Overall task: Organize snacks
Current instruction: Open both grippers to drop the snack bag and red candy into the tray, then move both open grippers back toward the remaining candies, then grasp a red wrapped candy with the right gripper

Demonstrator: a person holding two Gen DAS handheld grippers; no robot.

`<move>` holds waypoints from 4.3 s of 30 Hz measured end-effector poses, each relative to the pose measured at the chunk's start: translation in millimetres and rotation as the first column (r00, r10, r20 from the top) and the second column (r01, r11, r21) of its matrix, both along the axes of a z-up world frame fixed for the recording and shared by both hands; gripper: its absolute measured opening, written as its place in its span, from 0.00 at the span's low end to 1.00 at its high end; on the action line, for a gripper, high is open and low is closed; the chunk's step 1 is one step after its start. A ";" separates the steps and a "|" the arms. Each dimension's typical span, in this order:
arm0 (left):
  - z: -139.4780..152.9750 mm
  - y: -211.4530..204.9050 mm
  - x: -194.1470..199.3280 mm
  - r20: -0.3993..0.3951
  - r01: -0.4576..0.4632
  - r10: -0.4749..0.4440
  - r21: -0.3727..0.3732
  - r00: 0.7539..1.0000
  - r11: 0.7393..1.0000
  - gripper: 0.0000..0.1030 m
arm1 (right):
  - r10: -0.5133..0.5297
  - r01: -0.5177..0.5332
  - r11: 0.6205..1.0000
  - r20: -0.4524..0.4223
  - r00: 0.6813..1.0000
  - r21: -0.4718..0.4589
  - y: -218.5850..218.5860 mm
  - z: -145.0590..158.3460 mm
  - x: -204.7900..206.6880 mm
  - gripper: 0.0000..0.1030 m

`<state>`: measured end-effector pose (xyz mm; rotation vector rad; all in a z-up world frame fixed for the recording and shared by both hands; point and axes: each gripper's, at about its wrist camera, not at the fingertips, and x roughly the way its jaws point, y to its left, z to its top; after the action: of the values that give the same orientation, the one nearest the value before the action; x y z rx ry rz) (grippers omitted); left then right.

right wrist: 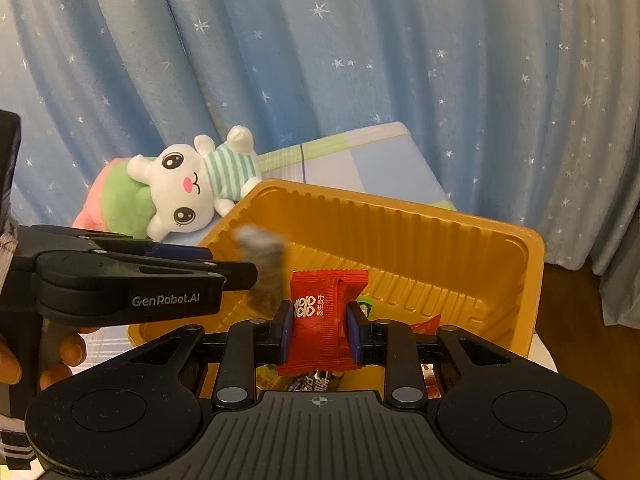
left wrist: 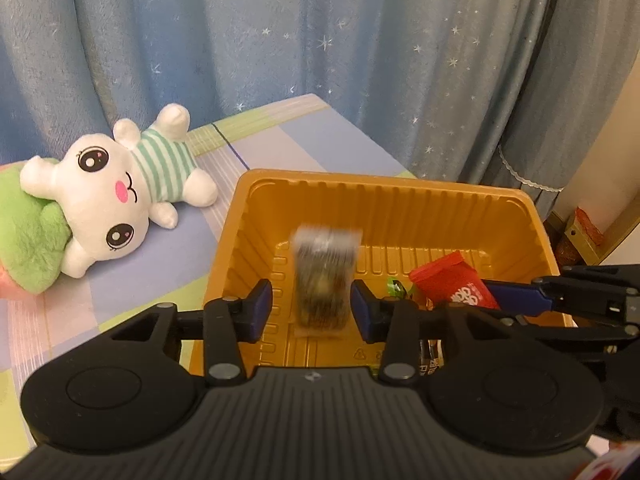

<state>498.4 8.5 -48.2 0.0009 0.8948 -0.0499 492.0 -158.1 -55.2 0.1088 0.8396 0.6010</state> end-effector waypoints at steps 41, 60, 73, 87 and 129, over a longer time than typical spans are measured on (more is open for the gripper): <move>51.6 13.2 -81.7 0.059 -0.110 0.115 -0.075 0.992 0.991 0.62 | -0.097 0.095 0.992 0.021 0.995 0.084 -24.7 35.3 -21.6 0.81; 69.4 12.7 -183.2 0.064 -0.197 0.204 -0.105 0.977 0.975 0.69 | -0.061 0.060 0.993 0.012 0.998 0.101 -56.8 52.6 -109.1 0.88; 66.7 16.5 -264.1 0.037 -0.254 0.260 -0.115 0.965 0.960 0.73 | 0.026 -0.025 0.998 -0.016 1.000 0.054 -56.1 45.7 -178.6 0.88; 43.6 19.9 -328.0 -0.034 -0.305 0.303 -0.114 0.952 0.946 0.74 | 0.133 -0.134 0.990 -0.013 0.991 -0.032 -41.5 31.0 -232.2 0.88; -16.5 37.3 -388.6 -0.205 -0.429 0.412 -0.048 0.888 0.902 0.74 | 0.401 -0.389 0.886 -0.005 0.916 -0.252 -4.4 -35.7 -284.0 0.66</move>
<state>109.8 45.8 -64.7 -0.2898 1.0680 0.3215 208.0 -162.5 -90.9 -0.3138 0.8910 0.8716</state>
